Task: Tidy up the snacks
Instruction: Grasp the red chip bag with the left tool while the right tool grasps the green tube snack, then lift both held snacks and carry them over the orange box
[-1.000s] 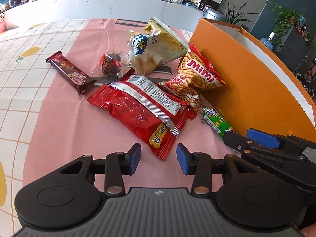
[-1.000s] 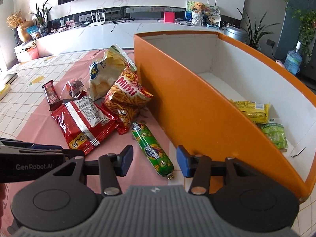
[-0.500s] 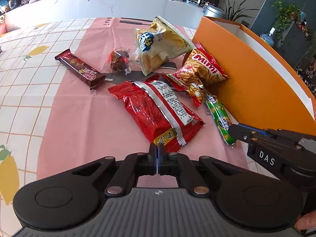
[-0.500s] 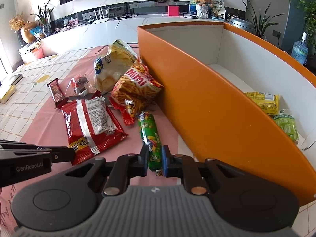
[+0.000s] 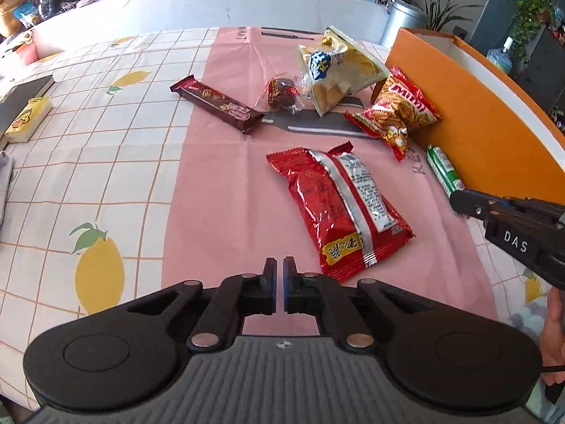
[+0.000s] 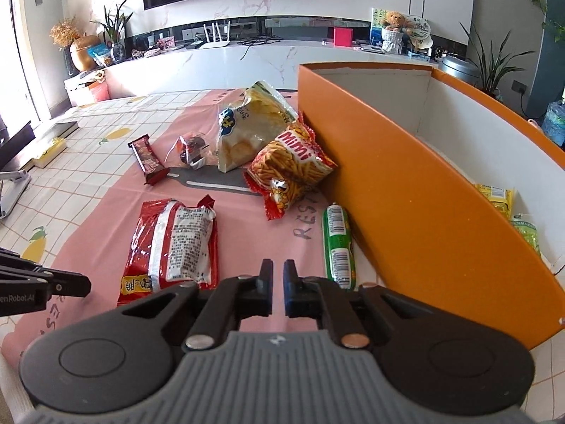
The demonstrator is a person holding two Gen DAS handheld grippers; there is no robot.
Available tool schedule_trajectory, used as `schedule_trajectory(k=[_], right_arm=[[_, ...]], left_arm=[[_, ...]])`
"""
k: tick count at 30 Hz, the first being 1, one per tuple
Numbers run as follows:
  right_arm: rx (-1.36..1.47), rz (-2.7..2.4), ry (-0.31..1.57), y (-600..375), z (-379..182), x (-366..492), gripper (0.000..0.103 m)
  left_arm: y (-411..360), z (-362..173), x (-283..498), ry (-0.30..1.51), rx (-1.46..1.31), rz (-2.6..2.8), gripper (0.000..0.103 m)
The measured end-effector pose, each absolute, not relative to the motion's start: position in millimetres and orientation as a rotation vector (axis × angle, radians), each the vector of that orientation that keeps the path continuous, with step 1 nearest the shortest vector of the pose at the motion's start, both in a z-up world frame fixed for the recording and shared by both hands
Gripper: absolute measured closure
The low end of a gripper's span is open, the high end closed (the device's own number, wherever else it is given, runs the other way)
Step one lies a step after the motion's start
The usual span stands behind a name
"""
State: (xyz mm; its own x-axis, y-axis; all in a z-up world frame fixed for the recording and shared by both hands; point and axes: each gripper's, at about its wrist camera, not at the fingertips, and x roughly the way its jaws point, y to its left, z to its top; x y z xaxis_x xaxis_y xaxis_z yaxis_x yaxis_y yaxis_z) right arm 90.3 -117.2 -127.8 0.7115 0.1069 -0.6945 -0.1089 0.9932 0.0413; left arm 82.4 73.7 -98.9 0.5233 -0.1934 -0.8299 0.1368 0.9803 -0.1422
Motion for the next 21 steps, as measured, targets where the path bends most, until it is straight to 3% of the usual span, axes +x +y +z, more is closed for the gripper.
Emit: schedule_trajectory(k=[1,2,3,5,8,21], right_arm=[[0.001,0.096,0.769,-119.6,-127.7,91.5,0.089],[0.002,0.072,0.766,-121.3,-127.7,92.5,0.078],[0.005,0.049,0.76,-123.2,-127.5,93.4,0.074],[0.005,0.012,0.754,-125.5,-127.7,96.2,0.069],[0.004,-0.014,0.777,-128.7,-132.7,106.8,0.065],[0.139,-0.009,0.848,-144.3,-150.9,136.2,0.066]], left_arm=[[71.3,-96.8,82.8,0.984,-0.075,-0.201,0.088],[67.8,-95.4,83.6,0.975,-0.085,-0.206,0.075],[63.8,-94.3,84.8,0.968,-0.093,-0.204,0.058],[55.8,-93.4,87.9,0.943,-0.119,-0.201,0.038],[45.0,-95.4,96.7,0.926,-0.161,-0.193,0.02],[17.8,-116.0,128.1,0.988,-0.199,-0.09,0.015]])
